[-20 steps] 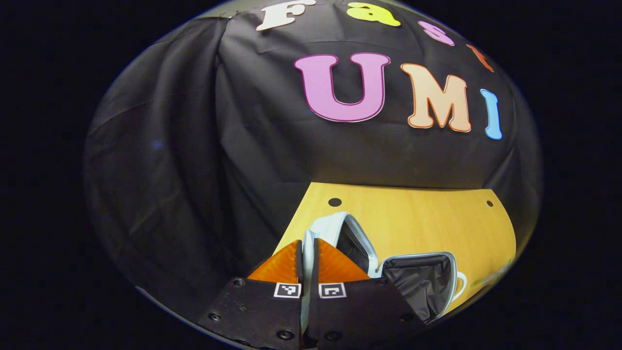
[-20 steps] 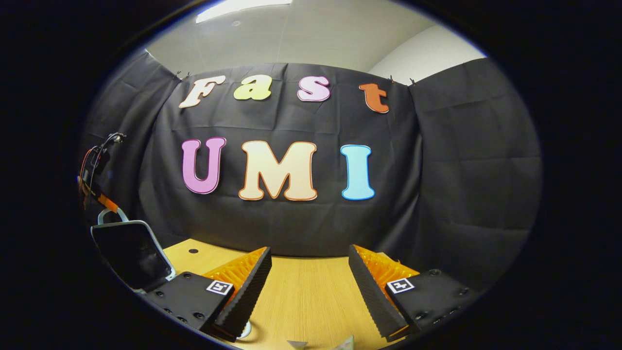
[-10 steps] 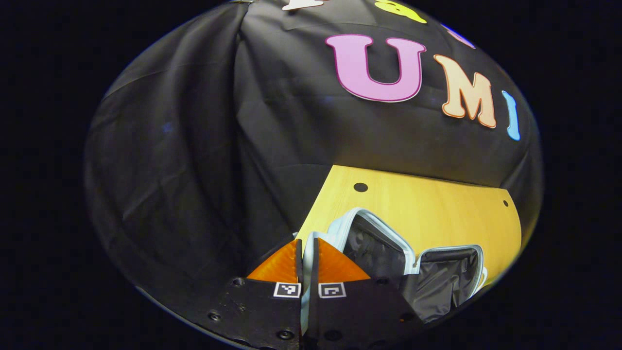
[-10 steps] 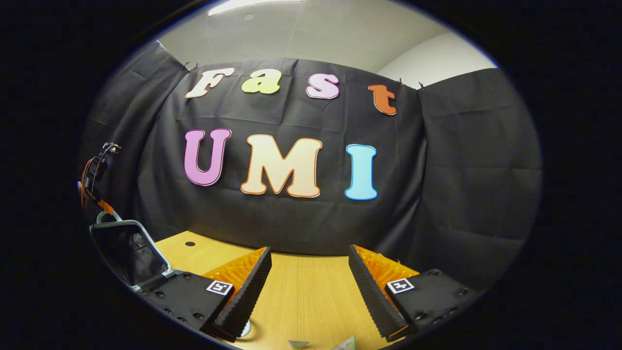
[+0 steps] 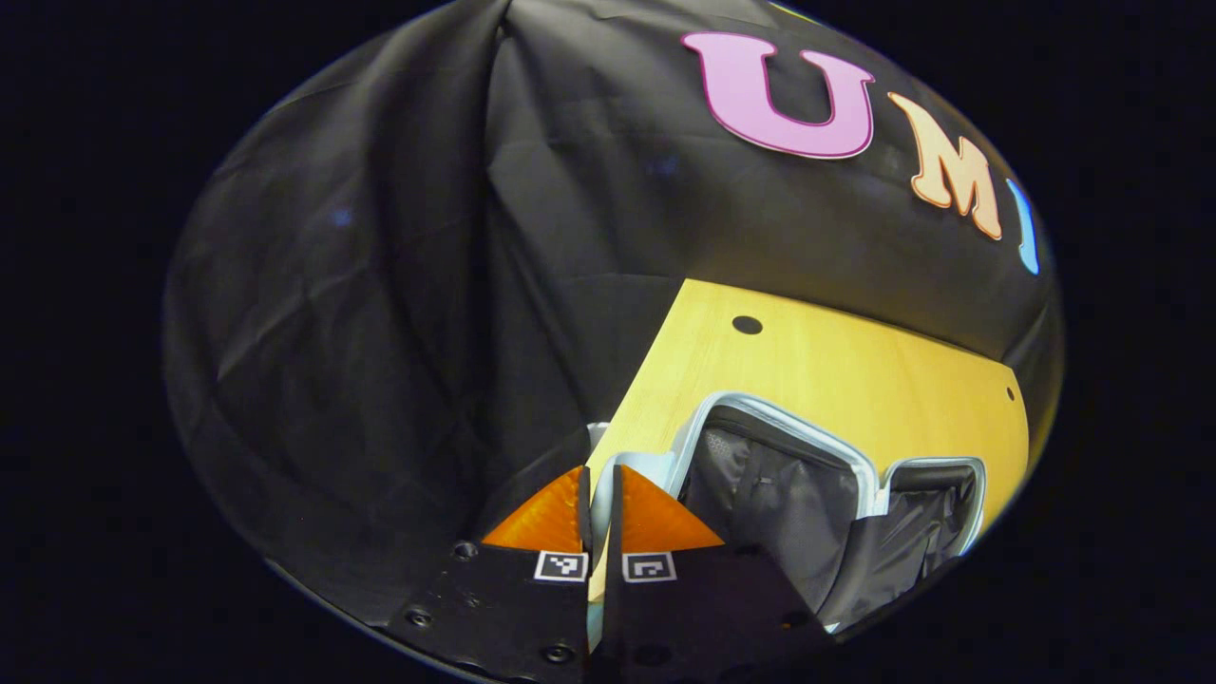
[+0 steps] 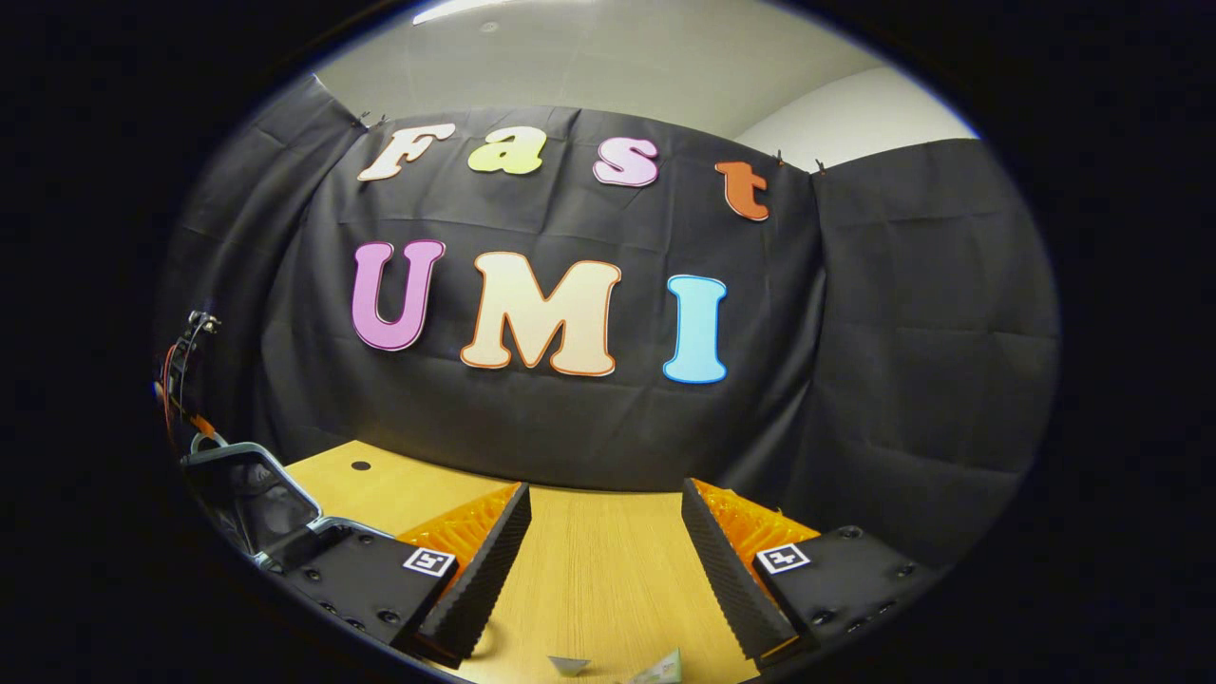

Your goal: First open the suitcase, pack the skin care products into it, and then close the suitcase.

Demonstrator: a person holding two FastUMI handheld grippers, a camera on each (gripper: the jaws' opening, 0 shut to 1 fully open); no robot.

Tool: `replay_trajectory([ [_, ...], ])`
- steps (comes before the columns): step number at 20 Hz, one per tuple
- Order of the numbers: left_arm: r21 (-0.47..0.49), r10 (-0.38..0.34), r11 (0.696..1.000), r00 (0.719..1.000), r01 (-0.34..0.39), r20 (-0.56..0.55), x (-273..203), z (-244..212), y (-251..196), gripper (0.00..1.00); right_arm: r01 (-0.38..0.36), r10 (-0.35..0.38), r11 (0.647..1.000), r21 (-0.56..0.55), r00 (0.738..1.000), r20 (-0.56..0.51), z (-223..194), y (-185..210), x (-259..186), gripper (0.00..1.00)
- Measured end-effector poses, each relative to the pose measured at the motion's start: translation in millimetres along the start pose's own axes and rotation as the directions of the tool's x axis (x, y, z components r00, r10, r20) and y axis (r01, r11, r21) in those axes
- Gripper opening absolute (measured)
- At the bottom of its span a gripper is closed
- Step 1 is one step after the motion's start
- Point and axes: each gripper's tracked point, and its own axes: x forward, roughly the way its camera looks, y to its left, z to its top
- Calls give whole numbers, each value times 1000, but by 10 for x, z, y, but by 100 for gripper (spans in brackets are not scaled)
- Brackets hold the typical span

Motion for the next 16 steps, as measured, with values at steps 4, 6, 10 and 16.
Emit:
replay_trajectory([
  [4,-20,35,999,999,-36,-32,167,-224,31,0,1,-1,1000,-3,1000,3,42,-25,26,98],
  [6,-2,85,996,996,-85,-24,182,-252,119,5,10,-10,1000,22,1000,13,123,-91,44,98],
  [10,-65,81,995,995,-78,58,78,-112,24,44,8,-9,999,36,999,33,229,-263,44,98],
  [16,-125,36,992,952,2,305,-748,368,-554,95,-29,24,996,80,997,67,318,-650,35,98],
])
